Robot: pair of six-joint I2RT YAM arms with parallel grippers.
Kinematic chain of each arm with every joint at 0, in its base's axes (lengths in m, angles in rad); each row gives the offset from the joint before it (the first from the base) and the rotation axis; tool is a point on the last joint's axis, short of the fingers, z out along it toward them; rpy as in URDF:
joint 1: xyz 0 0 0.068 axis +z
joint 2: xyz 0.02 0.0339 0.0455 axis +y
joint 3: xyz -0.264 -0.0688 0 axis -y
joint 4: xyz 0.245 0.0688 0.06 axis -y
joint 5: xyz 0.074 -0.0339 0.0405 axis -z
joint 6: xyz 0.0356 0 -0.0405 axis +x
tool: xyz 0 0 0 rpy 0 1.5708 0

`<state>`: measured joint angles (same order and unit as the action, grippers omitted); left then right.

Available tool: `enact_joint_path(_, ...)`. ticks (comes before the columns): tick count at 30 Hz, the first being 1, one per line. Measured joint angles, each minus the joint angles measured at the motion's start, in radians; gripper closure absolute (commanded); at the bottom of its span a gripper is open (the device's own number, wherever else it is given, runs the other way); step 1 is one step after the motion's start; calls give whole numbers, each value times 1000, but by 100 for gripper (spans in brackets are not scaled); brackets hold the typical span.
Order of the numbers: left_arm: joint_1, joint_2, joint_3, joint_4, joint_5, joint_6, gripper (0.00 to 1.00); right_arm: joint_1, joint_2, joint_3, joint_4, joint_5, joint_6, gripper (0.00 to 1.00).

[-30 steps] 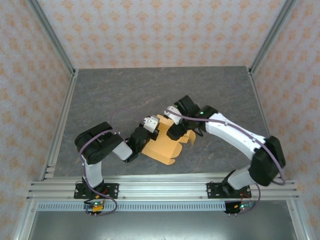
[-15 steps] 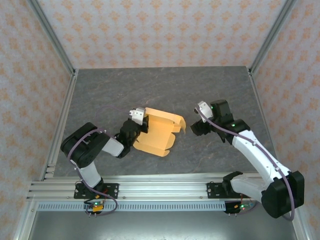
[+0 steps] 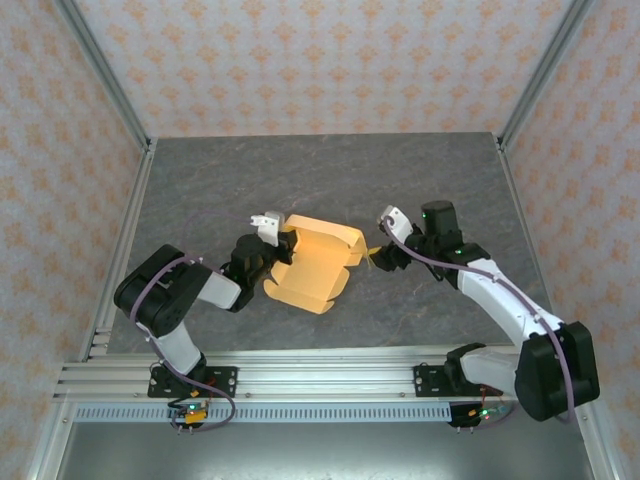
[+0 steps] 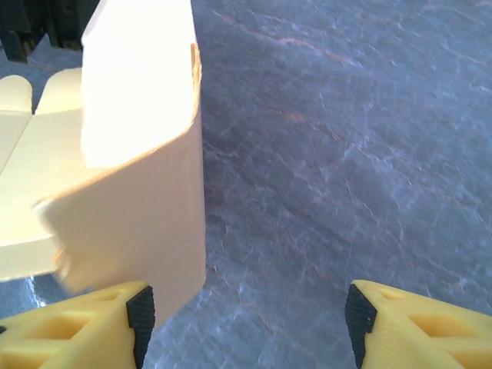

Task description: Fold the paper box

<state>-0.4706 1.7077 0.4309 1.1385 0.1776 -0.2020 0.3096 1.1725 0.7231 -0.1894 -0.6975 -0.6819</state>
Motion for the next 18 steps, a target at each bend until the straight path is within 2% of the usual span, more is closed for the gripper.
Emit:
enact_joint_path(8, 5, -13, -1, -6, 38, -13, 100, 15, 83, 7, 22, -90, -38, 42)
enact_joint_path(14, 15, -13, -1, -8, 45, -31, 100, 103, 146, 33, 26, -86, -27, 54)
enact_joint_path(18, 14, -13, -1, -5, 43, -48, 100, 124, 146, 31, 100, -66, 31, 53)
